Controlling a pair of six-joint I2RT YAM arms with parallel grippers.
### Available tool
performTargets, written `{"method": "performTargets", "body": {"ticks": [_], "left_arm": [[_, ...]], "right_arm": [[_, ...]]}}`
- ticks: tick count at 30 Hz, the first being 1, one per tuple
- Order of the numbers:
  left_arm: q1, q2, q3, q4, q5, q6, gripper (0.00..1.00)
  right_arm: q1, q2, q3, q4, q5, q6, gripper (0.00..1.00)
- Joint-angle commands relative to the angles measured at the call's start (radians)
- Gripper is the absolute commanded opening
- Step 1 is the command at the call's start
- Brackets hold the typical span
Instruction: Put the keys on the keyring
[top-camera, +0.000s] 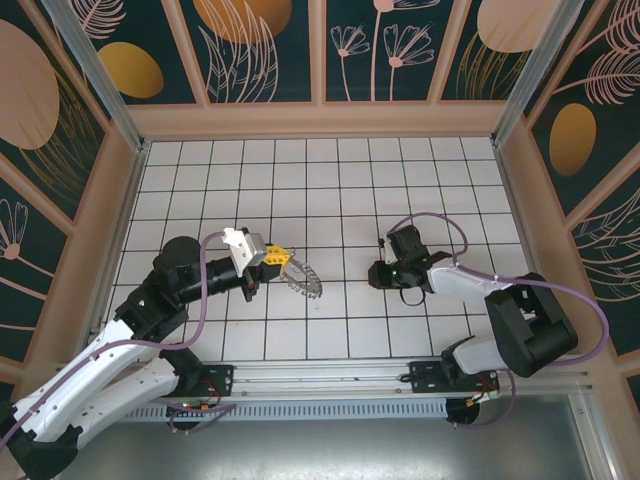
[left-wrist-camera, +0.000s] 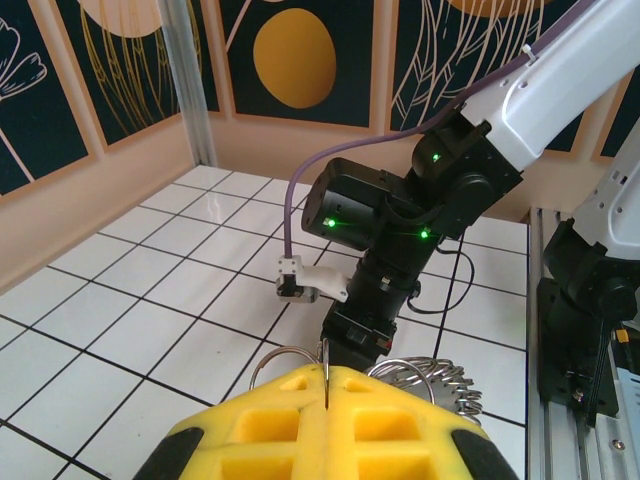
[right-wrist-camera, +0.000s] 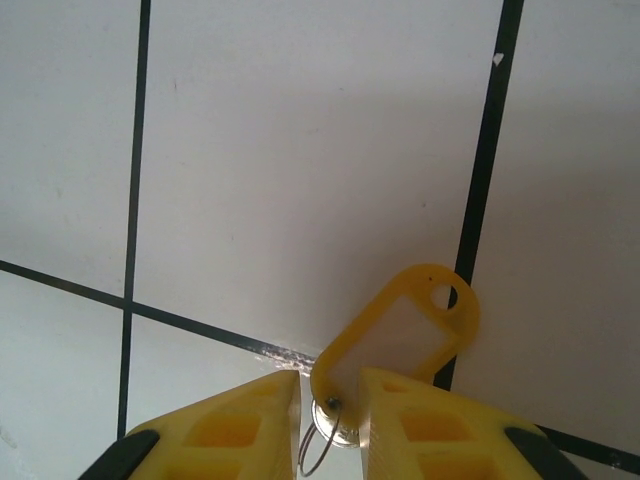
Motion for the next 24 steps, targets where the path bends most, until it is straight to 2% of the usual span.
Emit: {"method": "performTargets", "body": {"ticks": [1,6,11,18,24], "left_arm": [[-0.001,-0.021,0.007,0.028,0.001,-0.005,0.0],[-0.002,-0.028,0.009,0.027,0.004,-0.006,0.0],[-0.003,-0.035,0.009,0.024,0.005,-0.001,0.0],[-0.002,-0.04,0.01,0.019,0.005,0.005,0.0],[-0.001,-0.035,0.012,0.023,0.013,0.003,0.0]], "right_arm": [[0.011,-0.001,0.013,-0.029,0.022,-0.002,0.21],[0.016,0.003,0.015,-0.036,0.026,0.005,0.16],[0.019,-0.003,0.019,-0.048,0.032,0.01,0.01],[0.029,-0.048,0.03,-0.054,0.056,0.011,0.0],[0.092,-0.151,-0.031,0.06,0.177,0.087,0.0]]}}
